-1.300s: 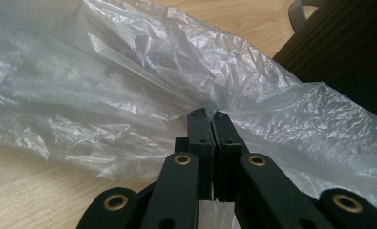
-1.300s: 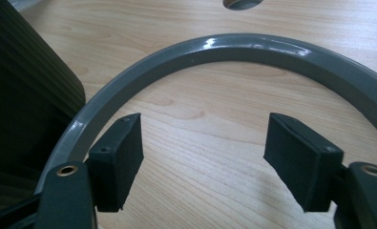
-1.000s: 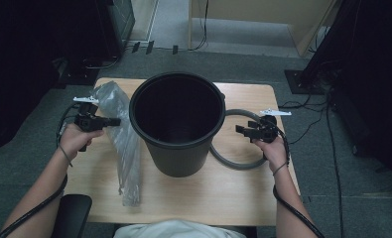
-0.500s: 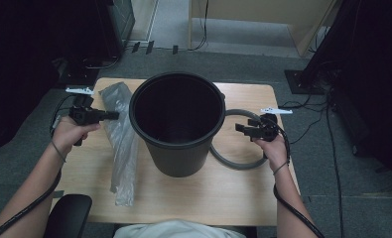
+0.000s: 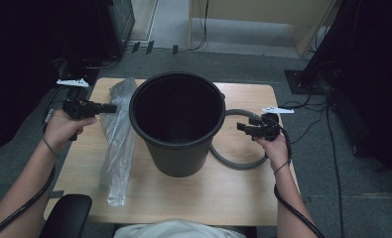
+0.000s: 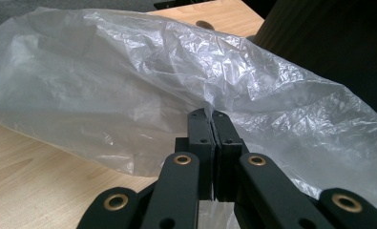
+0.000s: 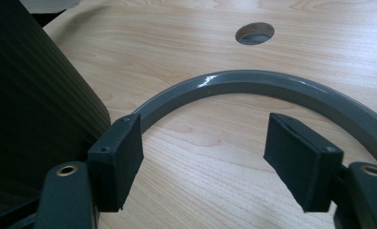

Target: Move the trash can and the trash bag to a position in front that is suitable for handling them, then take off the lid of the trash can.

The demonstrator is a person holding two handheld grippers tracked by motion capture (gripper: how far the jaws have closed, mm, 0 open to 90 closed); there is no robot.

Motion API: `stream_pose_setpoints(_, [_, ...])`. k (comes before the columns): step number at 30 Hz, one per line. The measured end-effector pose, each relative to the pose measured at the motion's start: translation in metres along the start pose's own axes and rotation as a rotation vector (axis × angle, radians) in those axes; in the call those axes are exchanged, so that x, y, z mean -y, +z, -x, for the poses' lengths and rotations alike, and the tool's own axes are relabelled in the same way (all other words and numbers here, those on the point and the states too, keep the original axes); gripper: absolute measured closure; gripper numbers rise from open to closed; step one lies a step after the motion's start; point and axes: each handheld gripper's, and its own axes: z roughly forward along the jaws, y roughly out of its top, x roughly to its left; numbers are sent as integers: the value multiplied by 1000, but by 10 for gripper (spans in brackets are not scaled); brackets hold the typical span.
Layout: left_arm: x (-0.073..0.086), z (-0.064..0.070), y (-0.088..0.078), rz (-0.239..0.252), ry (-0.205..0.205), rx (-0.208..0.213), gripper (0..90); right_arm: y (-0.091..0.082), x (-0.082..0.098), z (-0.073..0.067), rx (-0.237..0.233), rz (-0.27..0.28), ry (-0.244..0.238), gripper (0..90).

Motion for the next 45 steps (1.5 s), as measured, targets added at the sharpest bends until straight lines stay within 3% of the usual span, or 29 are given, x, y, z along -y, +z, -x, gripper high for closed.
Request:
stream_pose_setpoints(5, [-6, 5, -4, -7, -6, 5, 891, -2, -2, 0, 11, 13, 11, 321])
stream_pose_setpoints(12, [-14, 12, -11, -5, 5, 11, 891, -5, -6, -2, -5, 24, 14, 416])
stream_pose_setpoints(33, [-49, 30, -27, -20, 29, 23, 891, -3, -10, -12, -14, -14, -28, 419])
stream_pose_setpoints(37, [-56, 35, -29, -21, 40, 29, 891, -4, -11, -11, -11, -11, -15, 402])
stream_pose_setpoints(45, [-70, 48, -38, 9, 72, 39, 891, -8, -19, -16, -22, -4, -17, 419])
